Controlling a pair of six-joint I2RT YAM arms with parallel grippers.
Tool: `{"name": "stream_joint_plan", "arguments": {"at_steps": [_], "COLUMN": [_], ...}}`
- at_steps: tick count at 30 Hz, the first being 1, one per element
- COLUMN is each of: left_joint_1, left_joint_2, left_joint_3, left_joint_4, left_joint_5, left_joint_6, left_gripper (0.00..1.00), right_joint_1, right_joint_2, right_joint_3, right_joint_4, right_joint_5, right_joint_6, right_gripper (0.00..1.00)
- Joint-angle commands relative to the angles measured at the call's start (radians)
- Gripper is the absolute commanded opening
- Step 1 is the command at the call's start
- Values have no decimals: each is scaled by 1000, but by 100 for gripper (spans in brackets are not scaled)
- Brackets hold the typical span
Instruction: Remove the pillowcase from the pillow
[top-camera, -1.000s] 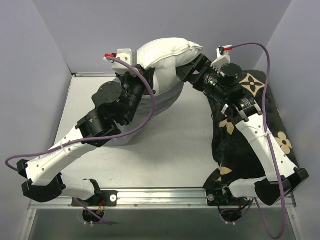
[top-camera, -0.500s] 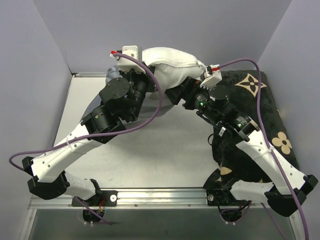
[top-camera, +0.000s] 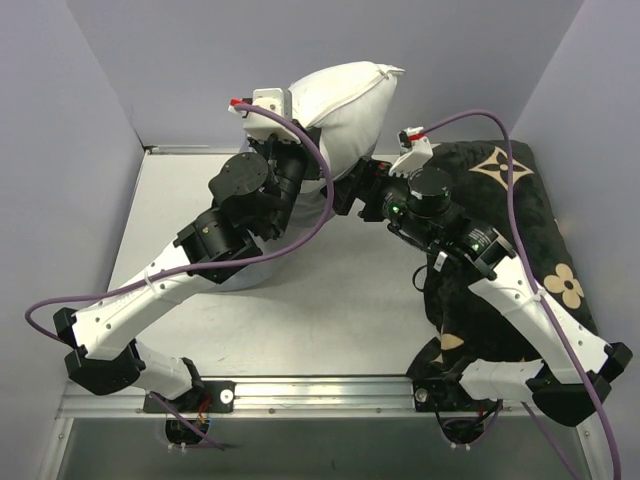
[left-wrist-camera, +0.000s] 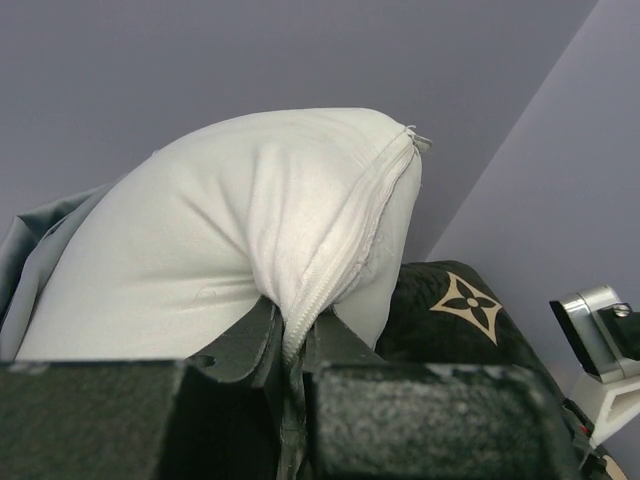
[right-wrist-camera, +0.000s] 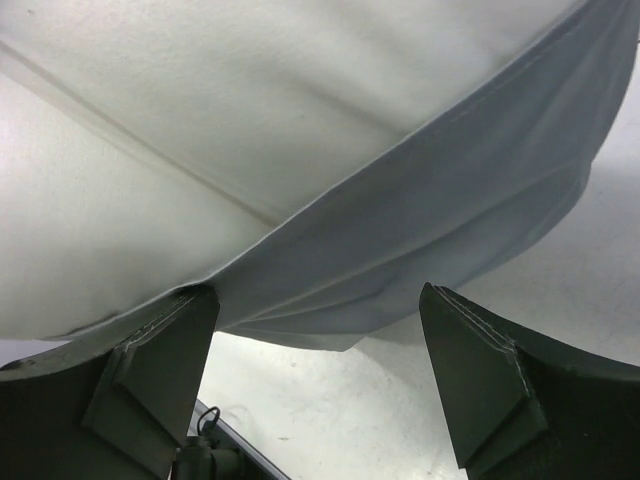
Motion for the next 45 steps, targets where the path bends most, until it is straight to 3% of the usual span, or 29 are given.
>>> {"name": "stream_joint_plan", "arguments": {"at_steps": [1, 14, 30, 33, 35, 38, 41, 45], "left_joint_1": [-4, -4, -4, -4, -4, -4, -4, -4], "left_joint_2": [-10, -4, 10, 16, 26, 45, 60, 74], "left_joint_3": [93, 104, 112, 118, 136, 158, 165, 187], "left_joint_4": [193, 210, 209, 221, 222, 224, 244, 248], "left_joint_5": [44, 34, 49, 54, 55, 57, 51, 49], "left_joint_6": [-21, -2, -13, -8, -7, -2, -2, 7], "left_gripper": [0, 0, 0, 0, 0, 0, 0, 0], "right_joint_1": [10, 28, 4, 13, 25, 59, 97, 119], "right_joint_2": [44, -128, 24, 39, 34, 27, 40, 68], "right_joint_3": [71, -87, 34, 10, -42, -105, -194, -364], "right_joint_4": [27, 109, 116, 109, 107, 109, 118, 193], "right_joint_5": [-9, 29, 60, 8, -2, 3, 14, 18], "right_joint_6": [-17, 27, 27, 26, 20, -6, -25, -13], "right_gripper": [84, 82, 81, 67, 49, 32, 24, 22]}}
